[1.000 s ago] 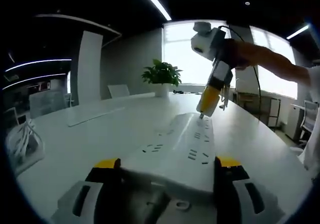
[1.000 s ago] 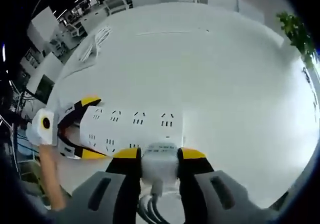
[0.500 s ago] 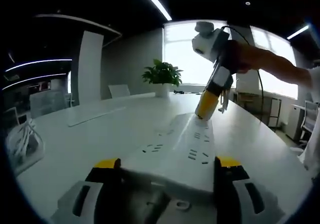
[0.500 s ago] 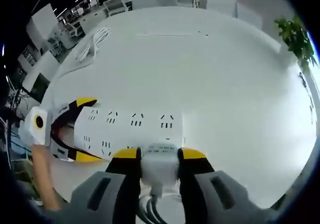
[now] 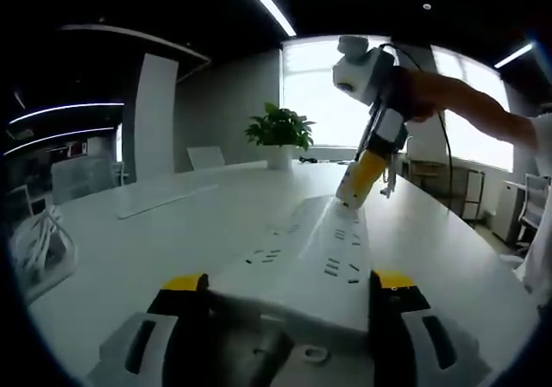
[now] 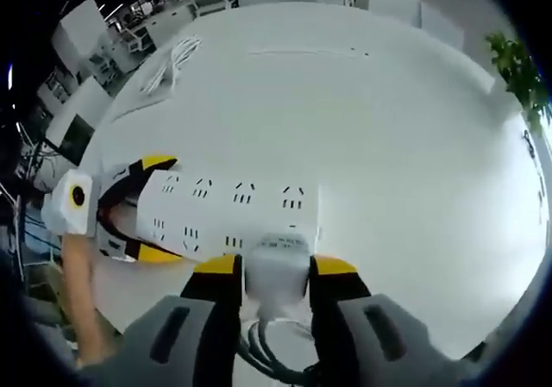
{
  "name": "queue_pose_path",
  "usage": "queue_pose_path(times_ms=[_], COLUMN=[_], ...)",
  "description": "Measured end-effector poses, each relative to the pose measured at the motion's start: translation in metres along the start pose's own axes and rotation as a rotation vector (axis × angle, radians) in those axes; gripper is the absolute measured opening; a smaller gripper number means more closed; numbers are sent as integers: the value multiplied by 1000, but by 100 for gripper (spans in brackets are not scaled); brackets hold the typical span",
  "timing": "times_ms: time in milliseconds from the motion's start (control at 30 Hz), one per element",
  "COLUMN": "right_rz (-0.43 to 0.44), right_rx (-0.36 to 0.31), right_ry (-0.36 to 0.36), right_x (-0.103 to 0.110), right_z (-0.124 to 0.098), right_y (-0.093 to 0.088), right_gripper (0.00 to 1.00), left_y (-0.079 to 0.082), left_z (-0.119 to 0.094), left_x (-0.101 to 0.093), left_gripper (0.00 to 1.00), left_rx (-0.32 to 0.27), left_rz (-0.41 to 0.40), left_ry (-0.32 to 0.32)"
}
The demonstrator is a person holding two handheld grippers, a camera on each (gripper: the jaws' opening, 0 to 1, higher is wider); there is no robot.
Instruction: Straighten the power strip on the desk, plug the charger into it
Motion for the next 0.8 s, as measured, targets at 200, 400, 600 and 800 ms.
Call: queue_pose_path(times_ms=[200, 400, 600, 800], right_rz=[1, -6, 13, 24], right_rx=[-34, -2, 18, 33], right_ry=[-18, -23, -13, 14], right_x=[7, 8, 1, -6], right_z=[1, 2, 4, 6], right_y=[-8, -2, 10, 20], right_gripper=[26, 24, 23, 22], left_y=[0, 0, 0, 0], left_z=[0, 0, 0, -1], left_x=[-1, -1, 0, 0], left_gripper=[77, 77, 76, 75], left_rx=[1, 1, 1, 0], left_rz=[0, -1, -3, -3], left_ry=[1, 1, 7, 9])
Point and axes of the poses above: the point that each gripper's makers call its tool centre point, and the gripper's own axes: z roughly forward along the fingers, x roughly to its left, y roughly out of its top, the point moved 8 cm from there along -z, roughly backward along the fingers, and after that the axes turned 14 degrees about y, right-handed, at the moved point
